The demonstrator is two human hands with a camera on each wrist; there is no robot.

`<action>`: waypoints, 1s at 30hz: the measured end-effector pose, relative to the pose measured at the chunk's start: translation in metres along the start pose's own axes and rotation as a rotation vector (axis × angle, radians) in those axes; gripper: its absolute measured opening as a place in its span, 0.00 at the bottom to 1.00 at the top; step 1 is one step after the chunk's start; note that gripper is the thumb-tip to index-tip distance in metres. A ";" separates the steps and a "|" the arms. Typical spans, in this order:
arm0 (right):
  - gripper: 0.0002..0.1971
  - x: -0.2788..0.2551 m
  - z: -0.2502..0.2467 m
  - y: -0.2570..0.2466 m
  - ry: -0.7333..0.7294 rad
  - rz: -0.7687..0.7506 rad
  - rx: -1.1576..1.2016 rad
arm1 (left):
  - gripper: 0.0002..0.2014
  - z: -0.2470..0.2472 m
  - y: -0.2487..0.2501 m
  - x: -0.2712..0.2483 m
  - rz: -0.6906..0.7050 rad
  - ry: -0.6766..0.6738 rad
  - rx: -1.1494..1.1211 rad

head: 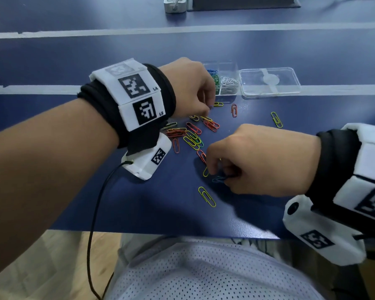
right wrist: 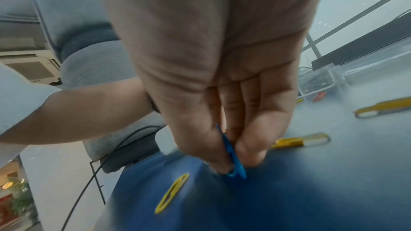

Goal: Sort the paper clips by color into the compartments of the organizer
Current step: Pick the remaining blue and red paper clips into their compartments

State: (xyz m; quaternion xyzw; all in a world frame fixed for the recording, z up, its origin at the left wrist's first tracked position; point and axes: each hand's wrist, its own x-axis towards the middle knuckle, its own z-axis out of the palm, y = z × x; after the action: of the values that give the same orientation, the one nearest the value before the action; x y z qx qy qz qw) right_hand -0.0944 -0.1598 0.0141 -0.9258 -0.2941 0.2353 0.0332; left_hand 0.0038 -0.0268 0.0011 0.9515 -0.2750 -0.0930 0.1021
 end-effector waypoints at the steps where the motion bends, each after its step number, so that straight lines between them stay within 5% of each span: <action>1: 0.13 0.002 -0.003 0.003 0.015 0.013 0.010 | 0.06 -0.001 -0.002 -0.001 -0.007 0.009 -0.020; 13: 0.10 0.053 -0.070 0.047 0.360 0.288 0.270 | 0.09 -0.019 -0.032 0.010 -0.241 0.187 -0.232; 30: 0.11 0.122 -0.080 0.046 0.281 0.424 0.392 | 0.20 -0.011 -0.041 0.014 -0.292 0.228 -0.469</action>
State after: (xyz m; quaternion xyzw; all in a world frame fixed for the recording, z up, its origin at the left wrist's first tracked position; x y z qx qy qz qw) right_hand 0.0532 -0.1232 0.0254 -0.9658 -0.0365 0.1591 0.2014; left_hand 0.0385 0.0013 0.0000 0.9357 -0.0929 -0.0601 0.3350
